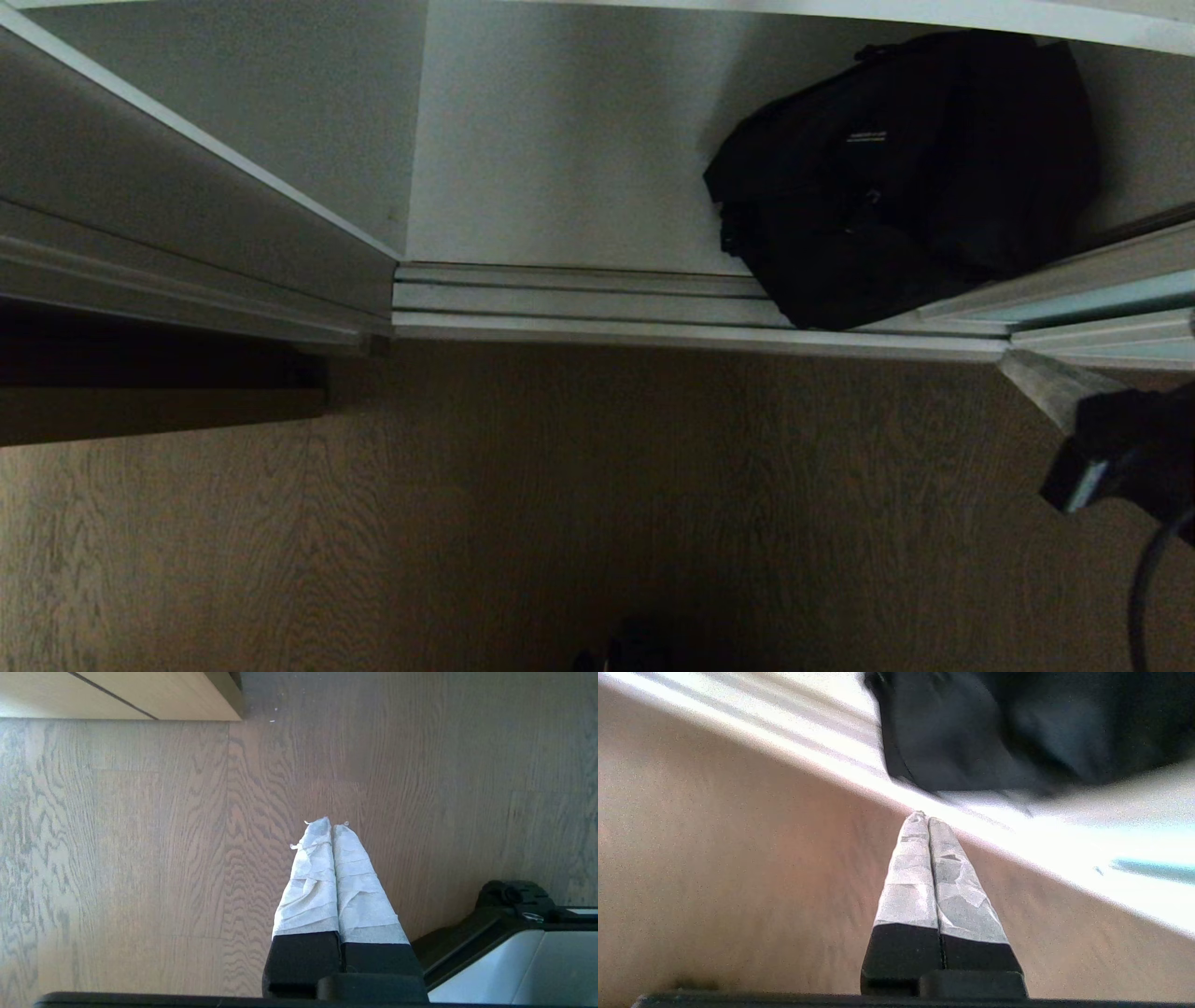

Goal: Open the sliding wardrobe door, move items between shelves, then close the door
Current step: Place the bag on the lower shelf

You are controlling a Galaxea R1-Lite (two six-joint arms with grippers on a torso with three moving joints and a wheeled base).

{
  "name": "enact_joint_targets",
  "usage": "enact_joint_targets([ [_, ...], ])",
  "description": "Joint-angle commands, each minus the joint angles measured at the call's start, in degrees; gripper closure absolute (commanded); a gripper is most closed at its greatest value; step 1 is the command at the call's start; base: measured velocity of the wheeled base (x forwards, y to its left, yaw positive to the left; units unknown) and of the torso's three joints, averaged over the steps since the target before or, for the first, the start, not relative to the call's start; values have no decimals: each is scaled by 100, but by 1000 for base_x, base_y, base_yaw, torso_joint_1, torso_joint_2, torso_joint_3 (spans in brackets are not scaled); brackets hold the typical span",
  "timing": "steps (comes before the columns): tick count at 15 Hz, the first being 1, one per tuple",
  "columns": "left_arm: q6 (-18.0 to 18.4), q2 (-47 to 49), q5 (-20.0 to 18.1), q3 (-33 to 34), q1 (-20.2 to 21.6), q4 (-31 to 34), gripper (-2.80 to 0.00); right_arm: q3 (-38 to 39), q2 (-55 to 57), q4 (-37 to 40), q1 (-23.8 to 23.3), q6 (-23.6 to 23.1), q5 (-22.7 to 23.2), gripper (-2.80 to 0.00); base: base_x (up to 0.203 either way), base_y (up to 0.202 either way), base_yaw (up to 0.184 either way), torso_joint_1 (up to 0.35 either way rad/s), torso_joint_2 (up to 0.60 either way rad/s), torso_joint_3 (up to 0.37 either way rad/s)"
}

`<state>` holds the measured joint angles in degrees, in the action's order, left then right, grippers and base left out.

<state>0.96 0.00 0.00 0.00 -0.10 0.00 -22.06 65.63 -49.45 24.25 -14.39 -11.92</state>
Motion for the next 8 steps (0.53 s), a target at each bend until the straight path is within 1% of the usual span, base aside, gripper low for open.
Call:
enact_joint_targets([
  [1, 0, 0, 0, 0, 1, 0, 0, 425, -1517, 954, -503, 54, 168, 0, 0, 0, 0, 0, 0, 0],
  [2, 0, 9, 0, 0, 1, 0, 0, 520, -2016, 1466, -712, 108, 362, 0, 0, 0, 0, 0, 0, 0],
  [4, 0, 0, 0, 0, 1, 0, 0, 649, -3102, 2496, -989, 189, 701, 0, 0, 0, 0, 0, 0, 0],
  [6, 0, 0, 0, 0, 1, 0, 0, 738, -4146, 3527, -1187, 324, 892, 0, 0, 0, 0, 0, 0, 0],
  [8, -8, 9, 0, 0, 1, 0, 0, 978, -4886, 4232, -1358, 597, 985, 0, 0, 0, 0, 0, 0, 0],
])
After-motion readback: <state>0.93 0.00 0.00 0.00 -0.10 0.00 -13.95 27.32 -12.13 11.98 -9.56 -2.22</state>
